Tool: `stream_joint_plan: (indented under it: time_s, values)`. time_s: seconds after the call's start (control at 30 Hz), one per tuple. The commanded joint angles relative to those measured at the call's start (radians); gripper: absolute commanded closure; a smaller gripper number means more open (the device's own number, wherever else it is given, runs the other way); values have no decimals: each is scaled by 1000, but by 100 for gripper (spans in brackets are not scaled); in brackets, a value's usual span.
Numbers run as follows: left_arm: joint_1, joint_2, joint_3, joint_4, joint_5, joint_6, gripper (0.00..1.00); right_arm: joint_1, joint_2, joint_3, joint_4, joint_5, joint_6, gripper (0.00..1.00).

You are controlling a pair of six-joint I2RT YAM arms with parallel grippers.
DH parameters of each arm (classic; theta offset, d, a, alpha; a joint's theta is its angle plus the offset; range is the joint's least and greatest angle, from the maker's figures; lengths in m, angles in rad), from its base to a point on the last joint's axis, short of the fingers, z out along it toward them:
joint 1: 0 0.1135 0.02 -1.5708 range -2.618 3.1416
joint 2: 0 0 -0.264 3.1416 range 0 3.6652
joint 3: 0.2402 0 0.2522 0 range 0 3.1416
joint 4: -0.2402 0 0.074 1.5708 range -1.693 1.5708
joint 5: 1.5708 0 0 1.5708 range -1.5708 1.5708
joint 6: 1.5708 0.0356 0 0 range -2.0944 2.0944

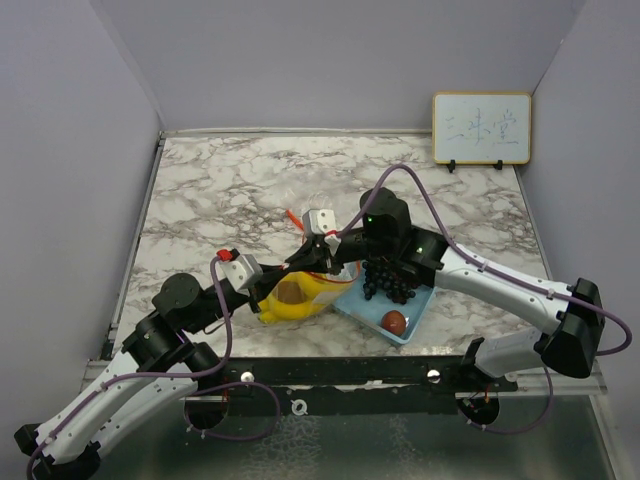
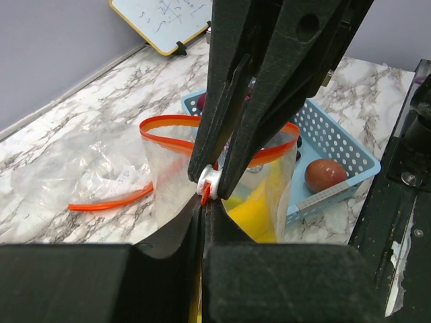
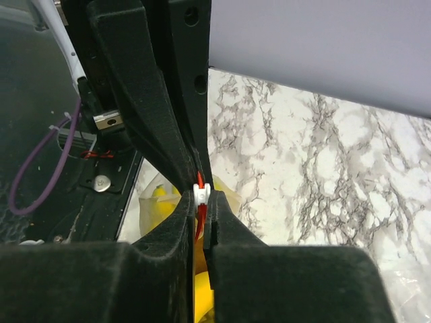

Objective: Place the food in the zip-top bag and seal the zipper
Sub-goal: Zip the zipper food storage bag at the center of the board.

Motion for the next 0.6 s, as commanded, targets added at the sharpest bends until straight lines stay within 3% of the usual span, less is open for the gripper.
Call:
stream_joint_plan:
  time_s: [0.0,0.3,0.57]
  values:
    - [0,-15,11,51,1,10,100,-9,8,19,-16,-11,4,99]
    - [-1,-77,16,50,-118,6,100,-78,-53,-62,-26,62,21,99]
    - [-2,-153,26,43,-425,-14,100,-159,-85,-127,-26,131,40,99]
